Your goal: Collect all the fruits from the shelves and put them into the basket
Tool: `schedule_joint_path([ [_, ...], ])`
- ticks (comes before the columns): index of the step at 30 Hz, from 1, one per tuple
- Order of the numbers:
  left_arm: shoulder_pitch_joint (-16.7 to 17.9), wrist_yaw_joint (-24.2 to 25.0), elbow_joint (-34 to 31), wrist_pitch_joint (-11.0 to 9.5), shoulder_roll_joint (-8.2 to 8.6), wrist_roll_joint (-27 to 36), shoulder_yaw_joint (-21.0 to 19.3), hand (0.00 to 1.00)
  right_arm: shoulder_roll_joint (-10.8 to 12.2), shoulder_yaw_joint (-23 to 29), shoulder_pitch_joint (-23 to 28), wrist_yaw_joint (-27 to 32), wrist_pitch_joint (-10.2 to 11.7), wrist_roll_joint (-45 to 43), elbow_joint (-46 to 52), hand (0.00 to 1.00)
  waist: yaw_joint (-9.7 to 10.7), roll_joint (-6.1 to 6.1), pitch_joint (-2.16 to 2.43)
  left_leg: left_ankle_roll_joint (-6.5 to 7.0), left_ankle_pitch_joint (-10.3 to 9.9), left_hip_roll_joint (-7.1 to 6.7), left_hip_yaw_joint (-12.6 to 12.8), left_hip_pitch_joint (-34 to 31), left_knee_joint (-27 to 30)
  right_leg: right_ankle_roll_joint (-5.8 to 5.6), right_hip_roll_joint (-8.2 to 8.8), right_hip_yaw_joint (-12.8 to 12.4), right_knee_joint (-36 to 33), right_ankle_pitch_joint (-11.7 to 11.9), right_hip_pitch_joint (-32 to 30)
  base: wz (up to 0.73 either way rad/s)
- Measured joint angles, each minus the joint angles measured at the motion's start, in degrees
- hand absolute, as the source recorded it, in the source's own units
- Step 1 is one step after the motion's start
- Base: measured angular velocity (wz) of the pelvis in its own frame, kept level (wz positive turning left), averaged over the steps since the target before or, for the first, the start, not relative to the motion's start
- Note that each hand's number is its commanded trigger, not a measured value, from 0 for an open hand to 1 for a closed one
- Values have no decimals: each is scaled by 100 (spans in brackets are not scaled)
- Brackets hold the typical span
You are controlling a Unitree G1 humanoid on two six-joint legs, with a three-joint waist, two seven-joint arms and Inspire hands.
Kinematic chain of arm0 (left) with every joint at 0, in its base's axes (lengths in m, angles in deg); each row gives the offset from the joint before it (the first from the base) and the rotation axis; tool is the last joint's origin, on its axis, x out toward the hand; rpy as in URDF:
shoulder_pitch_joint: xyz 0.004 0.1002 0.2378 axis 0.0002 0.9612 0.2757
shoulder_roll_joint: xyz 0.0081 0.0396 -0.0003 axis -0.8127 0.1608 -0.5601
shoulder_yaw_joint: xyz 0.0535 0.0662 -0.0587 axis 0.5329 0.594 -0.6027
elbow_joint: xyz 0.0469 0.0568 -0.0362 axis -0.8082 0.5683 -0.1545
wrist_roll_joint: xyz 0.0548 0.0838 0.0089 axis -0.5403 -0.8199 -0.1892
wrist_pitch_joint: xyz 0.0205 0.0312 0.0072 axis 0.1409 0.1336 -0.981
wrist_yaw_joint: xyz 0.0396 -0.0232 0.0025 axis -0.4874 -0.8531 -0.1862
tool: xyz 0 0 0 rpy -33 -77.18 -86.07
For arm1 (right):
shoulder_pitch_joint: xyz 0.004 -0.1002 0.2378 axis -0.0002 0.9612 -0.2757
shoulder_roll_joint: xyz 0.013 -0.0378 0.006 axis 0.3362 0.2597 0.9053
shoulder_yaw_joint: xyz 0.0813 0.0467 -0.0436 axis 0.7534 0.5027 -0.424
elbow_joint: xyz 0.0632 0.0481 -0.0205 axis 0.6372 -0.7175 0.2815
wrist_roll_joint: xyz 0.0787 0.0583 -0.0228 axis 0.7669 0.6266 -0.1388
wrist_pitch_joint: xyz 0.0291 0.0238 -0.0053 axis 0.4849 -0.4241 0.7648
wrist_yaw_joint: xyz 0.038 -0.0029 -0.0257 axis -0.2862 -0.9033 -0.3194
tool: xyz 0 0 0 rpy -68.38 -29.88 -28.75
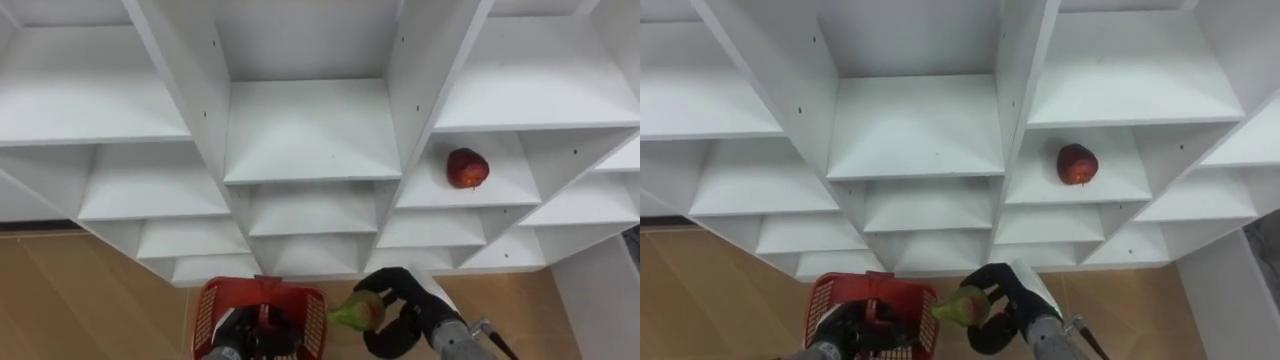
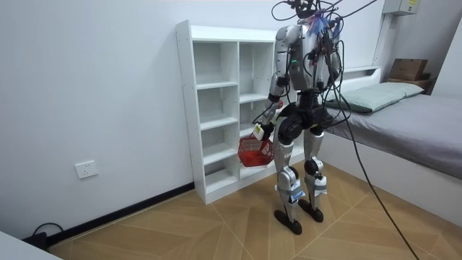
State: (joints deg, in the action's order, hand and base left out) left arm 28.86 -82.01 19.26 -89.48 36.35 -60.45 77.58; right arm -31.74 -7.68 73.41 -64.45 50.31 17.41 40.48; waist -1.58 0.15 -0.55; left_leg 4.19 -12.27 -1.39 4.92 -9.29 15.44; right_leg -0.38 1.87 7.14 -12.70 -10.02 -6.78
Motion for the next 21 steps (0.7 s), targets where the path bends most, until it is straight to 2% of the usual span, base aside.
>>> schedule_joint_path([
  [11, -5, -8, -1, -183, -21, 4, 50, 100, 9, -152, -32, 179, 73, -182, -96, 100, 0, -7, -16, -1, 1, -1, 1, 67, -19, 0, 0, 2, 10, 0, 63, 0],
  [13, -11, -7, -1, -194, -19, 3, 107, 100, 25, -154, -89, 181, 73, -191, -241, 100, -3, -21, -35, -1, 1, -2, 0, 71, -44, 0, -1, 2, 9, 0, 61, 0],
  [21, -14, -4, 2, -193, -21, 11, 265, 100, 56, -165, -103, 195, 71, -190, -374, 100, -9, -24, -38, -4, 4, 0, 23, 39, -77, 0, -3, 1, 8, 0, -12, -1],
])
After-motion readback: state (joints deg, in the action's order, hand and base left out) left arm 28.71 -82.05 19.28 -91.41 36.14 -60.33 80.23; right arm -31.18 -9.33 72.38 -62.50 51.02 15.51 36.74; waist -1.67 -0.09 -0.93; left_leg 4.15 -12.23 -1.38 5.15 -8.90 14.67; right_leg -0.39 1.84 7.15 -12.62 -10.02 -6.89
